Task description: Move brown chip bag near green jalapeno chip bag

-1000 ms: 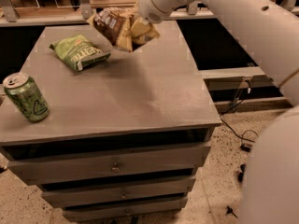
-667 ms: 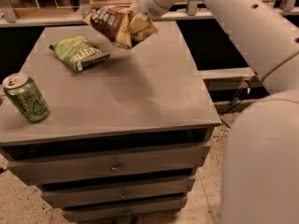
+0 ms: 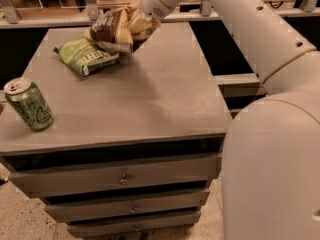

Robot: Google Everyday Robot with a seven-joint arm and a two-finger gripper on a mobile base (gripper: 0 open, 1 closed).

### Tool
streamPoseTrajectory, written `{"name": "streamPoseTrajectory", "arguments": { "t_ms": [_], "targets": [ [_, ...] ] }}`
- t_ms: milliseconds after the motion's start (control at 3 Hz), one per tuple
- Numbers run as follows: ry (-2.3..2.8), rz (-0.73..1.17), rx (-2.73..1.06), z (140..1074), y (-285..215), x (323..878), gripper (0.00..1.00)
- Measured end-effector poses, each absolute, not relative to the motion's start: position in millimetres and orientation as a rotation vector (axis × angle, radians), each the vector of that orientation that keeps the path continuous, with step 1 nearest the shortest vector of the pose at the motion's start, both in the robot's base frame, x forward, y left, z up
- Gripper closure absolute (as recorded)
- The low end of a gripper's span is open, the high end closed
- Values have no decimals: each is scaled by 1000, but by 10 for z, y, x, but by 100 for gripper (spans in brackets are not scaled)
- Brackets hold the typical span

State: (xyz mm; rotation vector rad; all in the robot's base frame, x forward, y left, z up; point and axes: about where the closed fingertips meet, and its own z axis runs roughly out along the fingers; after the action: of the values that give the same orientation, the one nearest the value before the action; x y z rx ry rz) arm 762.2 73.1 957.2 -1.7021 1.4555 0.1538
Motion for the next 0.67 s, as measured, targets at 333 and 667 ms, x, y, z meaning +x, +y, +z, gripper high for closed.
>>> {"name": "streamPoseTrajectory", "arguments": {
  "t_ms": [333, 667],
  "targets": [
    [1455, 158, -1706, 9550, 752, 7623, 1],
    [1455, 160, -1707, 9539, 761, 7623, 0]
  ]
}}
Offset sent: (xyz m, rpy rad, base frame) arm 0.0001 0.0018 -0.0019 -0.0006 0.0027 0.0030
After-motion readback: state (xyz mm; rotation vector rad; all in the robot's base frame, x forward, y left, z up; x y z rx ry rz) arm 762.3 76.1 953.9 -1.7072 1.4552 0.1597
